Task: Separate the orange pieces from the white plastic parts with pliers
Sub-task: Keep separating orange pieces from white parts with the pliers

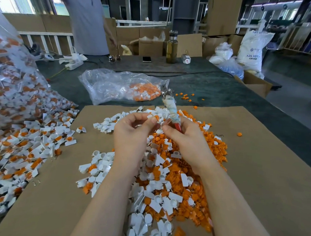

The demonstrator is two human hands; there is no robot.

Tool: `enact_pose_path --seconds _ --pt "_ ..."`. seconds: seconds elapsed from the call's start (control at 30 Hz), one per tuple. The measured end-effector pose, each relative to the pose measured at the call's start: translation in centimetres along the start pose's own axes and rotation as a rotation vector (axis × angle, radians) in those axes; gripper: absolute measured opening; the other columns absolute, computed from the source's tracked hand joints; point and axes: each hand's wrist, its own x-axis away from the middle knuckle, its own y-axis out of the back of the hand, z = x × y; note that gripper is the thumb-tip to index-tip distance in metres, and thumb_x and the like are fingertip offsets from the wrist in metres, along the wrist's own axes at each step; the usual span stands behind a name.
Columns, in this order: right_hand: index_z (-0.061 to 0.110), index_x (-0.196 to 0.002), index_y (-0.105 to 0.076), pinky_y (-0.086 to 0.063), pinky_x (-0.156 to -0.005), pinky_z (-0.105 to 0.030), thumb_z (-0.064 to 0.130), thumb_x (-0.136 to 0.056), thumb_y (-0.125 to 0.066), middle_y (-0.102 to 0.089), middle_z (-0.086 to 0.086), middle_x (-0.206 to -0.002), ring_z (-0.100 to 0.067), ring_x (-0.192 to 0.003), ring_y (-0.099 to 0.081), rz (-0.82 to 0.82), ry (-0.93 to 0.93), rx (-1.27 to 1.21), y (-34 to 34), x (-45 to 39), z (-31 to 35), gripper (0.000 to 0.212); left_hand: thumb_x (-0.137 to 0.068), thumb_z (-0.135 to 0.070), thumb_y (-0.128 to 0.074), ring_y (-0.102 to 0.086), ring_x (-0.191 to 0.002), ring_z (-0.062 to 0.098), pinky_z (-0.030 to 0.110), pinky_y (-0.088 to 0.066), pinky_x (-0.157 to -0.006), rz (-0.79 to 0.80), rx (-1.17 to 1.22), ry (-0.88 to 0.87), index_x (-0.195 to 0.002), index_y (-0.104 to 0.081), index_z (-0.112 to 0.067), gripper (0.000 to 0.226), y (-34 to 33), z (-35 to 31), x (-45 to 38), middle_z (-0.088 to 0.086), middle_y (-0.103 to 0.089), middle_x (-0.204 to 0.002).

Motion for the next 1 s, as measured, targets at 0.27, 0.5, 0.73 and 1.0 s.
enact_pose_path --seconds 0.27,0.5,0.73,1.0 --pt "0.014 -0.119 -0.058 -0.048 -0.094 -0.042 0.029 -0.091 -0.065 -0.063 -0.004 -0.107 -0.019 -0.099 -0.061 0.304 -0.084 0.175 1.8 0.1 -0.1 0.032 -0.087 0.002 -0.068 -0.072 -0.065 0.016 0.023 -0.059 -0.070 -0.002 0.348 0.127 -0.085 -0.068 -0.004 0.006 1.5 -0.5 -0.9 0.003 -0.071 -0.070" --pt "0.022 -0.106 -0.058 -0.048 -0.087 -0.043 0.024 -0.090 -0.065 -0.063 -0.003 -0.101 -0.021 -0.094 -0.061 0.392 -0.062 0.192 1.7 0.5 0.4 0.018 -0.087 0.001 -0.067 -0.070 -0.063 0.013 0.025 -0.061 -0.072 0.005 0.323 0.111 -0.085 -0.068 -0.004 0.005 1.7 -0.5 -1.1 0.002 -0.071 -0.069" --pt "0.019 -0.099 -0.060 -0.048 -0.082 -0.045 0.026 -0.089 -0.066 -0.060 -0.002 -0.088 -0.022 -0.086 -0.060 0.323 -0.017 0.216 1.2 0.3 0.2 0.014 -0.086 0.002 -0.069 -0.072 -0.065 0.014 0.024 -0.060 -0.071 -0.030 0.293 0.083 -0.084 -0.068 -0.005 0.008 1.6 -0.5 -1.0 0.002 -0.073 -0.071" --pt "0.022 -0.083 -0.062 -0.042 -0.053 -0.019 0.032 -0.093 -0.062 -0.055 0.010 -0.064 -0.002 -0.058 -0.050 -0.129 0.119 0.120 -0.3 -0.2 -0.3 0.014 -0.082 -0.010 -0.079 -0.074 -0.070 0.012 0.026 -0.058 -0.069 -0.030 -0.165 -0.054 -0.076 -0.070 -0.021 0.016 -0.1 0.3 0.0 -0.005 -0.074 -0.071"
